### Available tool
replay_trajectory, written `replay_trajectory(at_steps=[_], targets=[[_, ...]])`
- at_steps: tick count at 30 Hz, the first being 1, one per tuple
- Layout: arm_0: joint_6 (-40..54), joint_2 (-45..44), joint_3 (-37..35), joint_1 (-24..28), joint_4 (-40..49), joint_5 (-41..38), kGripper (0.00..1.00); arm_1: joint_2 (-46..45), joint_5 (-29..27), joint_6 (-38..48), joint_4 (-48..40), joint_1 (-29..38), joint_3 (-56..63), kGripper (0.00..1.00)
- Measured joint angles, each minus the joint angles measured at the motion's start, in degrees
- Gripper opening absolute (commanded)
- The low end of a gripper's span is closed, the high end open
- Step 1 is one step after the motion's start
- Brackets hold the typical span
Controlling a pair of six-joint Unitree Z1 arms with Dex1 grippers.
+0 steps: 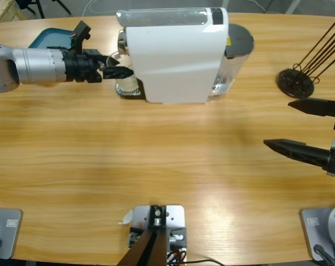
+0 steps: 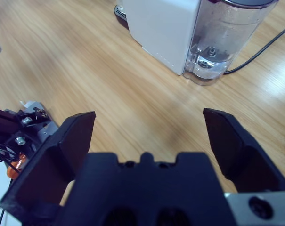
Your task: Pour coffee
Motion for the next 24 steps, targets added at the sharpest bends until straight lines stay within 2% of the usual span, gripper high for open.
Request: replay_trajectory(at_steps=[8,13,20,24], targets=[[0.0,-0.4,1.34,0.15,-0.42,-0.8,0.315,0.0,0.0,0.0,0.0,0.0,0.0,1.0],[0.04,-4.55,5.87,1.09,-0.53,3.33,0.315,0.0,0.0,0.0,0.0,0.0,0.0,1.0],[0.17,-16.08,9.84,6.96,2.78,12.98,0.322,0.0,0.0,0.0,-0.03,0.0,0.0,1.0],[0.18,-20.46,9.83,15.14,3.77,15.79,0.333,0.0,0.0,0.0,-0.14,0.0,0.0,1.0]])
